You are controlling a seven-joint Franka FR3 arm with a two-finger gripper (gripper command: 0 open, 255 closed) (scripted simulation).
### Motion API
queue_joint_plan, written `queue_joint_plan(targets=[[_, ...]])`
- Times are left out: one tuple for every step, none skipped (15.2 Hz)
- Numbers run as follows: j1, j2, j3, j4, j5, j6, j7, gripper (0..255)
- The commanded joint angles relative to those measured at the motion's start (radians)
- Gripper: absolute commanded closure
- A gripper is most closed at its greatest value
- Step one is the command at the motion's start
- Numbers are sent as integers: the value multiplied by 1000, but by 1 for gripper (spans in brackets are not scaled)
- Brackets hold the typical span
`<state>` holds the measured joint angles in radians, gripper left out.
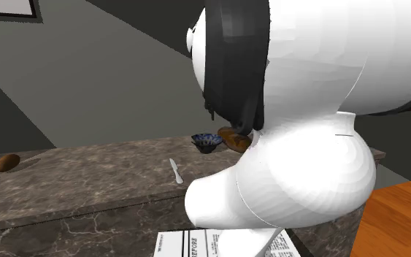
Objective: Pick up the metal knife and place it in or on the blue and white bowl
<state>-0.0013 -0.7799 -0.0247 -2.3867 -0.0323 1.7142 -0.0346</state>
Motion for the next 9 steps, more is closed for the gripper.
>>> queue_joint_plan(targets=[[0, 0, 0, 0, 0, 0, 0, 0], [9, 16, 8, -13, 9, 23, 5, 0], [17, 32, 16, -26, 19, 47, 9, 0], [26, 50, 24, -38, 28, 71, 14, 0], [35, 68, 33, -48, 37, 94, 18, 0], [44, 88, 41, -58, 47, 118, 22, 0], [53, 109, 49, -67, 56, 143, 26, 0], [62, 130, 58, -74, 66, 167, 30, 0], [71, 153, 66, -81, 75, 191, 33, 0]])
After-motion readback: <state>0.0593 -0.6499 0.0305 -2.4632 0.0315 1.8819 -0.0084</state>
